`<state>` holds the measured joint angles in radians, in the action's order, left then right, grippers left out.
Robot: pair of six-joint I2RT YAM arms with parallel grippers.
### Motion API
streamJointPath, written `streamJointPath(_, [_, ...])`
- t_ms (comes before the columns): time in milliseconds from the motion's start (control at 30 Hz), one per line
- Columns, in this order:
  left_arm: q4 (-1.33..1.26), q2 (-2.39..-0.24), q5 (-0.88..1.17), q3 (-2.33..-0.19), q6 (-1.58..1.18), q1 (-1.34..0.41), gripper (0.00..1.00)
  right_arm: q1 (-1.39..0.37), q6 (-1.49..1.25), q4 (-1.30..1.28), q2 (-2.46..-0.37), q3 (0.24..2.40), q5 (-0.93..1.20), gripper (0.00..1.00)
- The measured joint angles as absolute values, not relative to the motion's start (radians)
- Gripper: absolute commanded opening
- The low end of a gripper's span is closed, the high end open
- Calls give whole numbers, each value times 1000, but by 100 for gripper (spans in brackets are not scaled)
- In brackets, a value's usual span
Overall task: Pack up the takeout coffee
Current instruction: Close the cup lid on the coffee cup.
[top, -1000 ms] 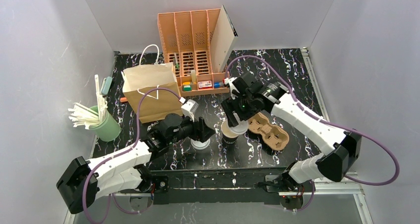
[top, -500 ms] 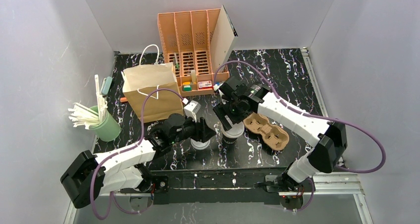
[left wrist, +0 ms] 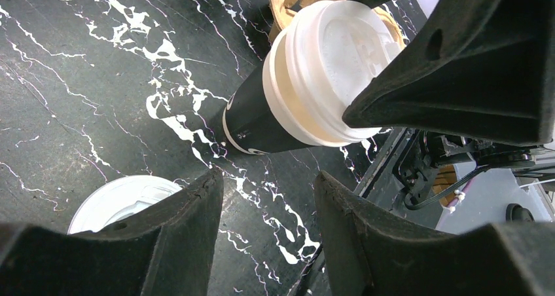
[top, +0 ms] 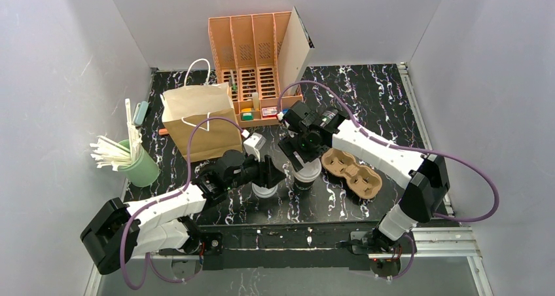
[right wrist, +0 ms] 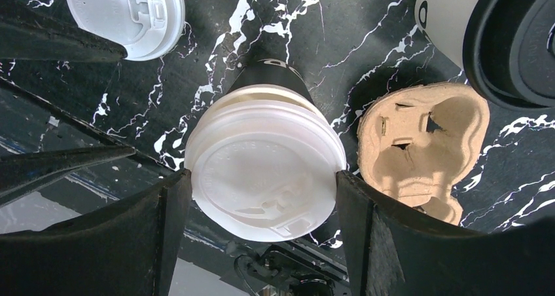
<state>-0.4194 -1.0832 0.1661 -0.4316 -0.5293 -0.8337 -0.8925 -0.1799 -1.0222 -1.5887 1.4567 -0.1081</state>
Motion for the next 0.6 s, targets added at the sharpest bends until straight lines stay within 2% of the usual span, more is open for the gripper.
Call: streamJointPath(600, [-419, -1083, 166, -431, -529, -834, 49, -910, -178, -1021, -1618, 1459, -105, 77])
